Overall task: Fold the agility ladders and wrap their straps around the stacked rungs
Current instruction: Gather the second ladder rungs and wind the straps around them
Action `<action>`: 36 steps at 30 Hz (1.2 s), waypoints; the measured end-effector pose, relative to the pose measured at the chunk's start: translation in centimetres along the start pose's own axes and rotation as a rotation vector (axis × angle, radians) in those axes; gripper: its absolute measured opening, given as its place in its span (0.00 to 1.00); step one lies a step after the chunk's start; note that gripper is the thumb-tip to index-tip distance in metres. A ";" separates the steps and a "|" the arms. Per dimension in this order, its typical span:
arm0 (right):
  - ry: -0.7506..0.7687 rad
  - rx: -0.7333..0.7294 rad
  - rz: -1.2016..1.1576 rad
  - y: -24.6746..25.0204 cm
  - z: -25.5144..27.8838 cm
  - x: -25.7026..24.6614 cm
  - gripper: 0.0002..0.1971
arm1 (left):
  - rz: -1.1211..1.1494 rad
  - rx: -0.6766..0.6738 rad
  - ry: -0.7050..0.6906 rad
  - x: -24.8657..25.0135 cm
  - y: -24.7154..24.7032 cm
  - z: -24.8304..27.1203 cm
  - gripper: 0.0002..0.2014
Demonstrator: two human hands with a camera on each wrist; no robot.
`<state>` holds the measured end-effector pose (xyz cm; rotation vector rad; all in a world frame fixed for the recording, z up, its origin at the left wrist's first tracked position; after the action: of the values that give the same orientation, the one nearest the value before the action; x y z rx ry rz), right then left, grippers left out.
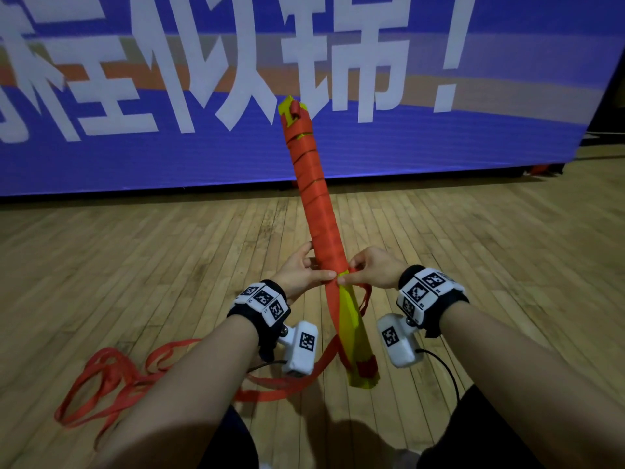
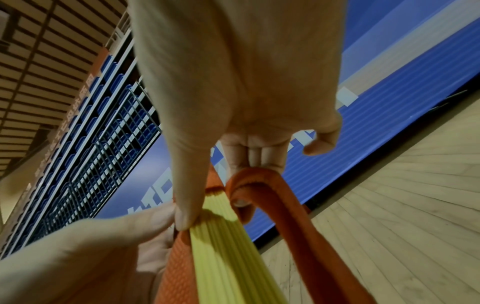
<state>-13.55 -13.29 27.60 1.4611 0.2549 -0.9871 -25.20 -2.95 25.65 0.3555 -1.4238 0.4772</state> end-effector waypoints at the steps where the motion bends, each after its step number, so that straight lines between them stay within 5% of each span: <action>1: 0.001 0.001 0.000 0.1 0.1 0.0 0.14 | 0.000 -0.008 0.003 0.0 0.0 0.0 0.33; 7: -0.008 -0.068 -0.043 0.0 -0.1 0.4 0.11 | -0.002 0.038 -0.005 -0.5 -0.2 -0.3 0.39; 16: -0.079 -0.172 -0.027 -0.1 -0.1 1.5 0.15 | -0.143 0.120 -0.020 -1.2 0.1 -1.0 0.33; 20: -0.078 -0.129 -0.012 0.0 0.0 1.1 0.10 | -0.137 0.177 -0.036 -0.9 0.0 -1.0 0.30; 25: -0.070 0.007 0.095 -0.1 -0.5 0.7 0.16 | -0.112 0.222 -0.084 -0.3 -0.5 -0.9 0.32; 36: -0.026 -0.031 -0.006 0.4 -0.1 1.7 0.11 | -0.050 -0.091 0.003 0.0 -0.9 -0.4 0.32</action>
<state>-12.20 -13.96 26.68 1.4191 0.2548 -1.0021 -24.43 -3.51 25.61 0.3166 -1.4251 0.3706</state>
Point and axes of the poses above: each hand's wrist, its own z-axis away from the middle knuckle, its own y-axis out of the back of the hand, x = y × z, the point moved 4 cm from there along -z, towards the middle knuckle
